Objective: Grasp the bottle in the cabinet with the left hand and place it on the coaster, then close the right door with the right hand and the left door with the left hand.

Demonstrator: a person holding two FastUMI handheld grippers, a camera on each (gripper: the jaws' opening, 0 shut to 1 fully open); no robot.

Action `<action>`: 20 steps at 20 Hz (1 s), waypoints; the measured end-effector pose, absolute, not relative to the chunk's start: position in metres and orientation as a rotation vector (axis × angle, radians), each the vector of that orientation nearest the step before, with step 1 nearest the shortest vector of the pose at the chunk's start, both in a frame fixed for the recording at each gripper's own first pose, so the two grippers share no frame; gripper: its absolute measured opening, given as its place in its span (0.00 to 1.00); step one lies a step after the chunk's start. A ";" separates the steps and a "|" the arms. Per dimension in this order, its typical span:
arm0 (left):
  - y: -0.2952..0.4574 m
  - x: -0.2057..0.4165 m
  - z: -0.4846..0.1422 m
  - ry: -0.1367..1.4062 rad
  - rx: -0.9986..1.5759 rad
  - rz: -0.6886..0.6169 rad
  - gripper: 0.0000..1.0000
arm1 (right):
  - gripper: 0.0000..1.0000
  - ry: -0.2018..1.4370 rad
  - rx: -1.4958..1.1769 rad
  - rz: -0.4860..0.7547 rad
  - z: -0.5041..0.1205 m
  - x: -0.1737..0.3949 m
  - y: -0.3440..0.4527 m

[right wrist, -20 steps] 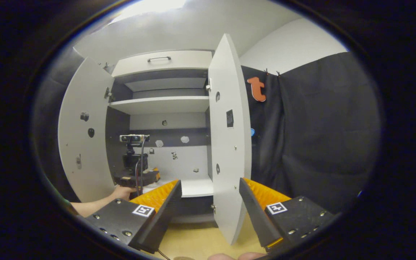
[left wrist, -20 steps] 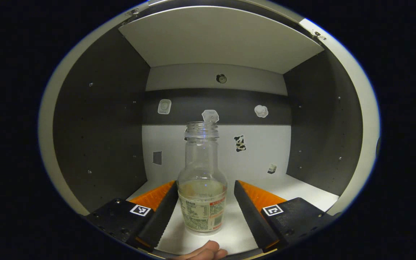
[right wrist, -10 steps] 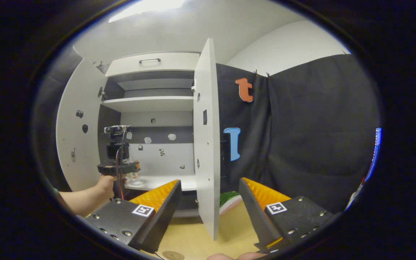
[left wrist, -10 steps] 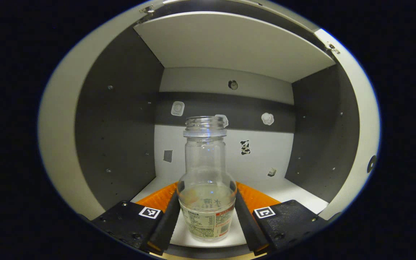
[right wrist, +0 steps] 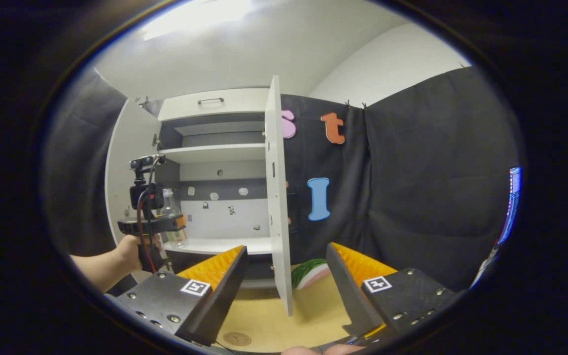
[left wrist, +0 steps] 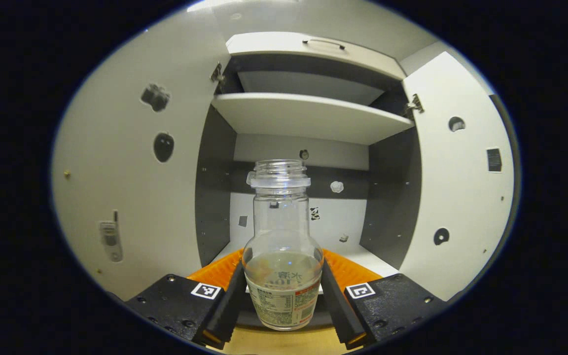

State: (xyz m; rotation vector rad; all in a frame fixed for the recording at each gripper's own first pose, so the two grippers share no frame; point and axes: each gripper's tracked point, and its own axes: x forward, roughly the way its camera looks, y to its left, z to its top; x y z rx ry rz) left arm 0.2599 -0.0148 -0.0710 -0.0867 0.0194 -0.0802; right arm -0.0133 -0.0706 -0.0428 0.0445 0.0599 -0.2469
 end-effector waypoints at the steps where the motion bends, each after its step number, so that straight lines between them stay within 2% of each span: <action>1: -0.018 0.241 -0.071 0.012 -0.077 -0.088 0.77 | 0.97 0.065 0.052 -0.237 -0.042 -0.024 -0.069; 2: -0.024 0.224 -0.073 0.011 -0.079 -0.099 0.77 | 0.94 0.065 0.051 -0.227 -0.040 -0.035 -0.070; 3: -0.031 0.208 -0.076 0.012 -0.085 -0.113 0.77 | 0.97 0.062 0.044 -0.222 -0.038 -0.044 -0.072; 5: -0.045 0.178 -0.095 0.041 -0.093 -0.146 0.77 | 0.97 0.055 0.036 -0.218 -0.037 -0.062 -0.076; 7: -0.048 0.154 -0.126 0.078 -0.094 -0.121 0.77 | 0.94 0.049 0.065 -0.208 -0.040 -0.078 -0.079; 8: -0.055 0.144 -0.146 0.098 -0.095 -0.118 0.78 | 0.97 0.051 0.094 -0.200 -0.042 -0.083 -0.079; 10: -0.077 0.126 -0.185 0.100 -0.104 -0.155 0.79 | 0.94 0.063 0.139 -0.194 -0.050 -0.091 -0.084; 11: -0.085 0.117 -0.206 0.098 -0.098 -0.176 0.79 | 0.97 0.068 0.141 -0.197 -0.053 -0.093 -0.088; 12: -0.089 0.107 -0.228 0.082 -0.073 -0.189 0.79 | 0.93 0.075 0.144 -0.198 -0.055 -0.093 -0.091; 13: -0.093 0.099 -0.250 0.072 -0.033 -0.202 0.80 | 0.97 0.085 0.143 -0.199 -0.058 -0.094 -0.091; 14: -0.099 0.089 -0.273 0.087 0.009 -0.220 0.78 | 0.93 0.080 0.127 -0.205 -0.058 -0.093 -0.094; 15: -0.104 0.081 -0.299 0.120 0.052 -0.236 0.78 | 0.98 0.075 0.115 -0.201 -0.058 -0.091 -0.094; 16: -0.109 0.071 -0.322 0.148 0.071 -0.260 0.78 | 0.98 0.079 0.119 -0.184 -0.060 -0.090 -0.090; 17: -0.114 0.065 -0.333 0.154 0.058 -0.278 0.79 | 0.94 0.088 0.130 -0.173 -0.065 -0.088 -0.085; 18: -0.119 0.059 -0.344 0.158 0.034 -0.296 0.79 | 0.97 0.095 0.135 -0.169 -0.069 -0.084 -0.083; 20: -0.127 0.053 -0.369 0.187 0.007 -0.323 0.79 | 0.97 0.092 0.127 -0.157 -0.072 -0.075 -0.080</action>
